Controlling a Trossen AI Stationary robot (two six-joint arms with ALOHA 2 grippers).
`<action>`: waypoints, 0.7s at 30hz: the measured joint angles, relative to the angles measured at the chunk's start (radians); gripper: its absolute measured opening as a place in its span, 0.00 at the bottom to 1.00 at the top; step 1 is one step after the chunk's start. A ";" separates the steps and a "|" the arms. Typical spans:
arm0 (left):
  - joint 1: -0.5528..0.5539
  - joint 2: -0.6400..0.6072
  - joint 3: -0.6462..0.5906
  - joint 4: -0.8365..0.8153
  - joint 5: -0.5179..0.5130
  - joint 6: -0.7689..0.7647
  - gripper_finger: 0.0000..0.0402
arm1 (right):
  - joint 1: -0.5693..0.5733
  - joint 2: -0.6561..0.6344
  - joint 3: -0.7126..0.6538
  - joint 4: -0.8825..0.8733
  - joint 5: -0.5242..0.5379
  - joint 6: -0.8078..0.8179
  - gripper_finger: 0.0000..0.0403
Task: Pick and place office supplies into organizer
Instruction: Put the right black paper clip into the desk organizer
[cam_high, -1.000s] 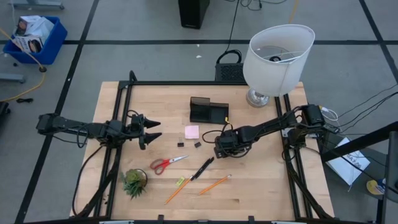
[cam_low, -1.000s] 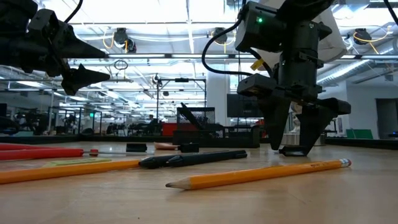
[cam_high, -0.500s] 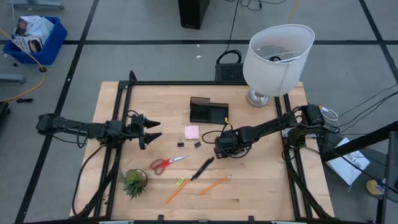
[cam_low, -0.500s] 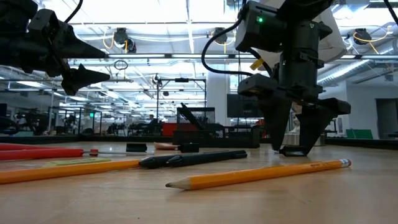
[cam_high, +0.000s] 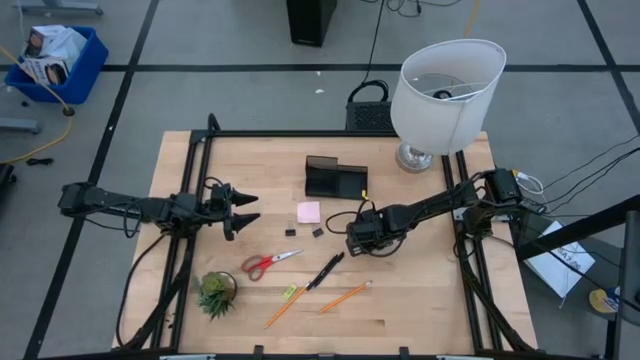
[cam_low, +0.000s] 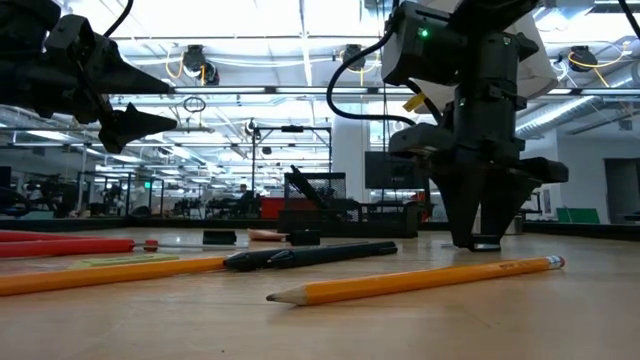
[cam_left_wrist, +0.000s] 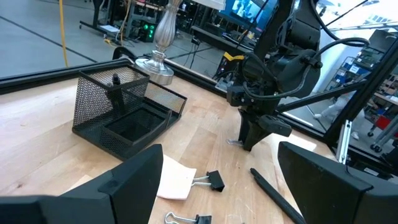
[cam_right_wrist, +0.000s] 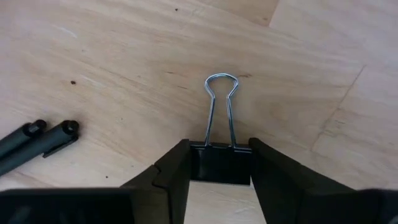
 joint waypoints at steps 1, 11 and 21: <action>0.000 0.000 0.000 0.000 0.000 0.001 0.81 | 0.000 0.000 0.000 0.001 0.001 -0.006 0.35; 0.000 0.000 0.000 -0.001 0.000 0.001 0.81 | 0.001 -0.014 -0.006 0.052 0.037 -0.002 0.37; 0.000 0.000 0.000 -0.003 0.000 0.002 0.81 | 0.004 -0.086 -0.007 0.126 0.135 -0.025 0.34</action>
